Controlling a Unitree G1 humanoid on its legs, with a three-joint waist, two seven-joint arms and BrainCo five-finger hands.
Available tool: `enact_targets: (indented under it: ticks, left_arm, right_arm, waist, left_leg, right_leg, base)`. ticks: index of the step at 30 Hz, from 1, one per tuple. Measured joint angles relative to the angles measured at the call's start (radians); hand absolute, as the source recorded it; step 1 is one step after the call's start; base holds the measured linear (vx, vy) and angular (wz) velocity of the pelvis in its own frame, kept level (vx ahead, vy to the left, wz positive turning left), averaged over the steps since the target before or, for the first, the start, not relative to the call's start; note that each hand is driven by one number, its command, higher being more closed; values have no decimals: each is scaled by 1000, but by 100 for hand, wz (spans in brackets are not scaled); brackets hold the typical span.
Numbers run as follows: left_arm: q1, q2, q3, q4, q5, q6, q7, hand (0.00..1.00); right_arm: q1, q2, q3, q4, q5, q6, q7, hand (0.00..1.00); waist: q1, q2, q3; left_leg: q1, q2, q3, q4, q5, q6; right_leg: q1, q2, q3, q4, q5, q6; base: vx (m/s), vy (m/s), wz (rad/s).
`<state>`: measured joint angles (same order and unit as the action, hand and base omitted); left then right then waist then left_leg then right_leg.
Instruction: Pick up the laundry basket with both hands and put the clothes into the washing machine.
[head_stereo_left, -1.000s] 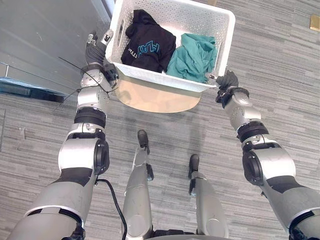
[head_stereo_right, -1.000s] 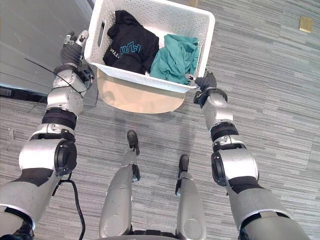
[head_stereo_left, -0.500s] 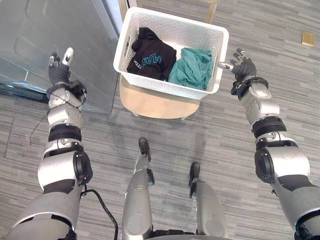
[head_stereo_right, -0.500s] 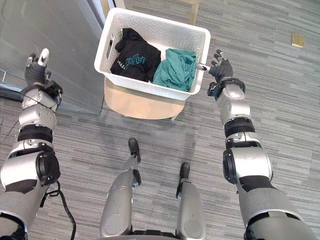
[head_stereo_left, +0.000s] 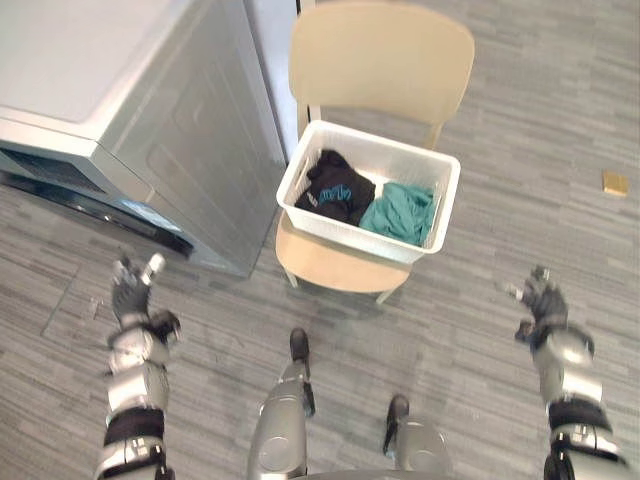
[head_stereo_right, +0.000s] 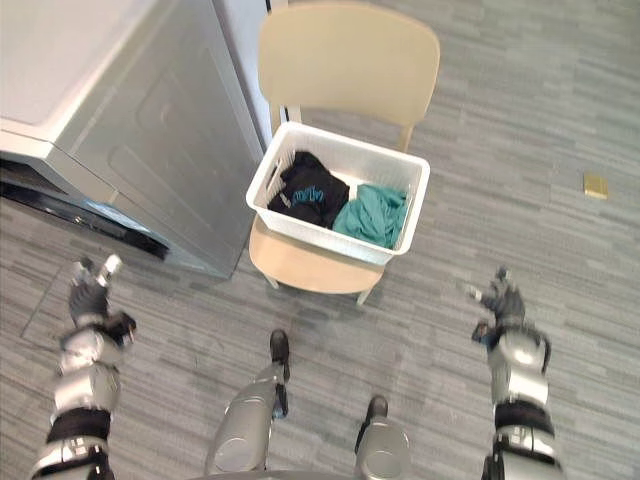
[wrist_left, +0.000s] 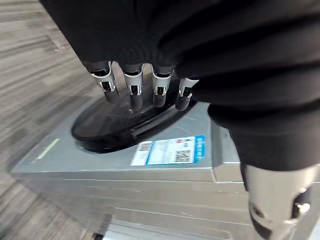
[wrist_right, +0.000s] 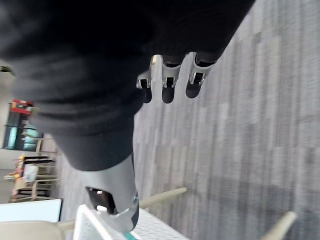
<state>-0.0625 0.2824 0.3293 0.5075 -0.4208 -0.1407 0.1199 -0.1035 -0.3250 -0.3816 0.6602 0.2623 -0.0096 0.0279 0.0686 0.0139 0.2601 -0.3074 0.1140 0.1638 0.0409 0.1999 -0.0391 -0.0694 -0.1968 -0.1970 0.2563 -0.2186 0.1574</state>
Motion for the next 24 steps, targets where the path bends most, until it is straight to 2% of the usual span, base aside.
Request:
enact_targets:
  ticks: [3,7,8,11,14,18,21,24]
  left_arm:
    - [109,-99,-14,71,3,3,-35,0]
    - [164,-196,-19,270,49,27,-63,0]
    - [165,-200,-19,283,53,28,-65,0]
    - [174,-237,-11,478,104,55,-83,0]
    - [181,-240,1,567,122,81,-102,0]
    - [182,-240,36,586,184,99,-121,0]
    - [183,-239,36,584,195,99,-122,0]
    - [201,-236,41,582,174,98,-121,0]
  right_arm:
    - [142,125,-34,87,-2,-10,19,0]
    - [216,218,-83,275,-2,-9,39,0]
    - [218,223,-88,286,-1,-9,40,0]
    - [233,272,-143,427,0,-2,43,0]
    - [252,287,-204,488,3,16,47,0]
    - [260,278,-226,504,-1,21,65,0]
    - [264,280,-178,506,-66,33,72,0]
    - [249,270,-123,506,-77,32,80,0]
  waist:
    - [-3,5,-72]
    - [-4,20,-136]
    - [-5,20,-138]
    - [-29,12,-153]
    - [-41,-4,-165]
    - [-57,1,-182]
    - [-56,1,-170]
    - [-53,8,-169]
  left_leg:
    - [73,-19,-9,-54,12,-7]
    - [165,-28,1,-136,30,-22]
    - [169,-28,3,-136,30,-22]
    - [232,-26,35,-143,24,-27]
    - [309,-22,53,-144,6,-38]
    - [317,-12,37,-144,0,-38]
    - [289,-14,-63,-144,0,-39]
    - [233,-20,-156,-141,6,-47]
  right_leg:
    - [65,-8,-10,-36,0,1]
    - [111,-5,9,-65,3,3]
    - [114,-5,10,-67,4,3]
    - [162,-2,43,-86,9,1]
    - [226,-1,63,-88,5,-4]
    - [238,13,57,-81,-5,-13]
    - [247,25,-13,-46,-34,-21]
    - [233,50,-88,-14,-54,-41]
  base:
    - [61,-41,5]
    - [35,-34,-18]
    - [18,-24,-29]
    - [10,-18,-28]
    - [-4,-26,-25]
    - [-50,-39,7]
    - [-93,-85,71]
    - [-102,-86,99]
